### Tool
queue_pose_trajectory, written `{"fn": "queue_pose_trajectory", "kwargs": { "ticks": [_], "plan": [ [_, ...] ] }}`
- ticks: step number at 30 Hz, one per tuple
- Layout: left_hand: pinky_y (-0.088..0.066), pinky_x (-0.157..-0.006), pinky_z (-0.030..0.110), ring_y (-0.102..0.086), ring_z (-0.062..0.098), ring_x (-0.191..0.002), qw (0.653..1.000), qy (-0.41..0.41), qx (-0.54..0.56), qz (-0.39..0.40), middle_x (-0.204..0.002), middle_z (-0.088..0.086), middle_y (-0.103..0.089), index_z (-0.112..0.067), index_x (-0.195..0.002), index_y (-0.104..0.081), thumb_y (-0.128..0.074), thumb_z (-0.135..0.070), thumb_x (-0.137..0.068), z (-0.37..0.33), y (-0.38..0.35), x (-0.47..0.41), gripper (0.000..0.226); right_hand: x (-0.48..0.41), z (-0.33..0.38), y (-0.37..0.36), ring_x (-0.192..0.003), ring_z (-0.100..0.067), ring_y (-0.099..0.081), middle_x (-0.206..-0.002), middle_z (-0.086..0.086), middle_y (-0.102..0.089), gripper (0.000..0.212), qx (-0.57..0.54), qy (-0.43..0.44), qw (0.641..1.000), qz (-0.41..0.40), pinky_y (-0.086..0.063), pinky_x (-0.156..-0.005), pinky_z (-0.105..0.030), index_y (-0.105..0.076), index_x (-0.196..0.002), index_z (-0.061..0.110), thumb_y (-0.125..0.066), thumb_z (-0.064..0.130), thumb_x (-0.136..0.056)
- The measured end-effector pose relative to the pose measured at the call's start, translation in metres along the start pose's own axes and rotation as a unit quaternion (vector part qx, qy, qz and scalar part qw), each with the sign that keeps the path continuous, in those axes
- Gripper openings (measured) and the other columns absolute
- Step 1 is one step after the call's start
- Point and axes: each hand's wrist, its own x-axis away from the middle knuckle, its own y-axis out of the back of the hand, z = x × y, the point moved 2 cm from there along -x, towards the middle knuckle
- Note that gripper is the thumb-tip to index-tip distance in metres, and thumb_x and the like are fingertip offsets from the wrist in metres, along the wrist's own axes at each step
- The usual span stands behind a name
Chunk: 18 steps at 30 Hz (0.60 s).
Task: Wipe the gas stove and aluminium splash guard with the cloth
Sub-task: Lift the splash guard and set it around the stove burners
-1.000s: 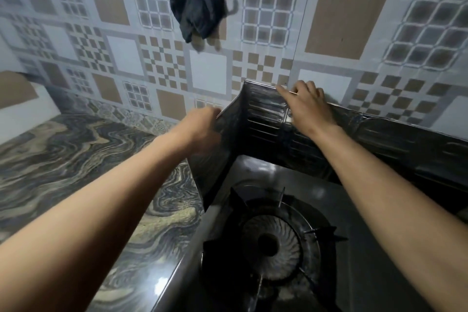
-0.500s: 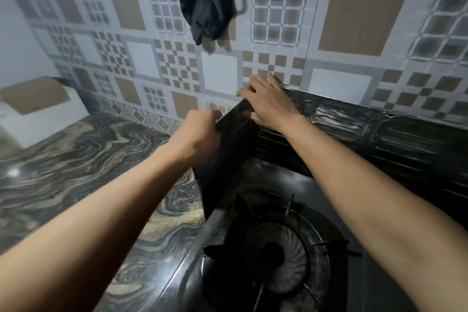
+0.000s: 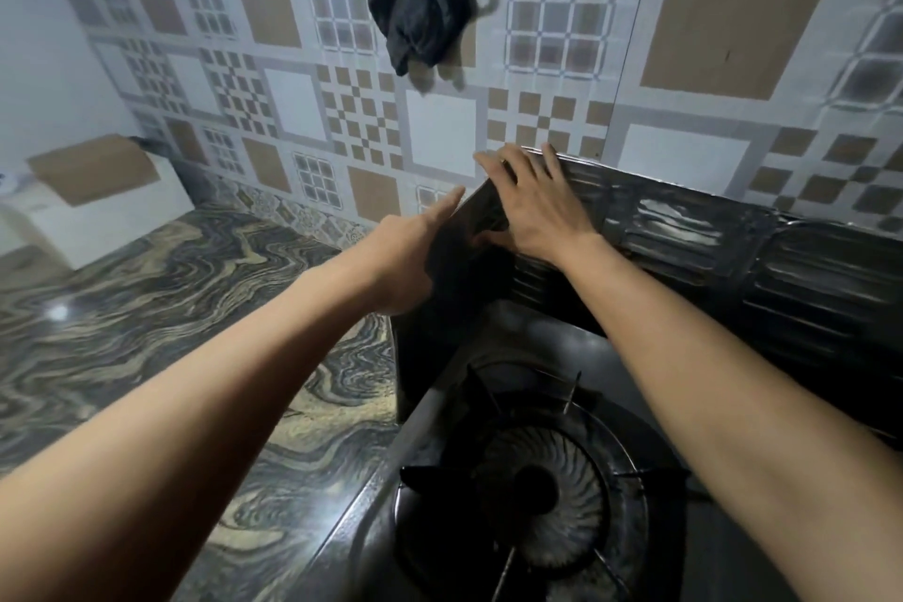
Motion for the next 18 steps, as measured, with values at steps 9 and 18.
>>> {"fn": "queue_pose_trajectory", "kwargs": {
  "ticks": [9, 18],
  "plan": [
    [-0.042, -0.094, 0.026, -0.054, 0.031, -0.127, 0.999, -0.020, 0.027, -0.017, -0.140, 0.010, -0.058, -0.033, -0.156, -0.020, -0.057, -0.004, -0.084, 0.005, 0.004, 0.000, 0.086, 0.004, 0.000, -0.004, -0.146, -0.037, -0.024, -0.153, -0.022, -0.031, 0.105, -0.012, 0.012, 1.000, 0.001, -0.005, -0.119, -0.062, -0.010, -0.155, 0.027, -0.052, 0.081, -0.075],
    [-0.053, -0.087, 0.033, -0.064, 0.027, -0.111, 0.996, 0.042, 0.054, 0.052, -0.139, 0.007, -0.057, -0.030, -0.157, -0.018, -0.061, -0.003, -0.080, 0.004, 0.006, -0.005, 0.092, 0.016, -0.008, 0.011, -0.152, -0.028, -0.005, -0.164, -0.015, -0.008, 0.121, -0.058, 0.018, 0.997, 0.036, -0.005, -0.123, -0.048, 0.007, -0.156, 0.019, -0.064, 0.072, -0.074]
  ]
}}
